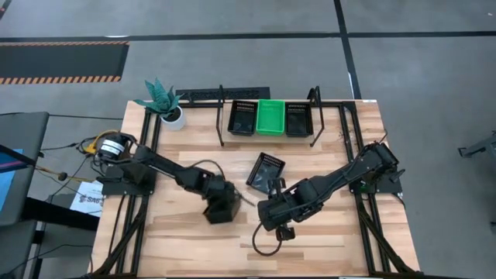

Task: Stack baskets on shelf by color
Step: Move the black baskets to the center of the table, then stack the black basket on top of the black basket on the shelf

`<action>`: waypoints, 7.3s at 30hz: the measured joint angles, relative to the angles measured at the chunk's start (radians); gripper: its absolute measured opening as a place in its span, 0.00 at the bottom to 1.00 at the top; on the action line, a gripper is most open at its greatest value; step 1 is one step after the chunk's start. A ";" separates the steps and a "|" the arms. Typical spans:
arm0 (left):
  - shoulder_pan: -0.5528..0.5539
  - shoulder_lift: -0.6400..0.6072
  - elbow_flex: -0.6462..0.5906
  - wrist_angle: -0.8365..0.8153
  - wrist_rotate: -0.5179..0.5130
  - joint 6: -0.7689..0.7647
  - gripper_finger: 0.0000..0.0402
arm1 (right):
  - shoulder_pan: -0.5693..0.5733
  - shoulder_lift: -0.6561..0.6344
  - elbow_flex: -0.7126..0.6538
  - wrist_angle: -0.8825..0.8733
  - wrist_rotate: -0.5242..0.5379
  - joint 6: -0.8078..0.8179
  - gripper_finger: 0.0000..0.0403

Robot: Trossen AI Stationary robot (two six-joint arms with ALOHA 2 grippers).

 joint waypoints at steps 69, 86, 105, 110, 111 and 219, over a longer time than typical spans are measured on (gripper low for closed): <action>-0.260 -0.597 0.191 -0.718 -0.595 -0.355 0.65 | -0.593 -0.098 -0.675 0.520 -0.004 -0.010 0.20; -0.260 -0.597 0.146 -0.714 -0.594 -0.379 0.65 | -0.589 -0.153 -0.659 0.517 -0.046 -0.006 0.02; -0.260 -0.597 0.146 -0.713 -0.596 -0.378 0.65 | -0.573 -0.446 -0.625 0.307 -0.095 0.064 0.00; -0.260 -0.597 0.146 -0.713 -0.597 -0.379 0.65 | -0.507 -0.400 -0.657 0.252 -0.147 0.108 0.00; -0.260 -0.597 0.146 -0.713 -0.597 -0.379 0.65 | -0.493 -0.389 -0.664 0.253 -0.153 0.116 0.01; -0.160 -0.596 0.146 -0.718 -0.696 -0.274 0.65 | -1.268 -0.111 -0.097 -0.077 -0.189 -1.177 0.21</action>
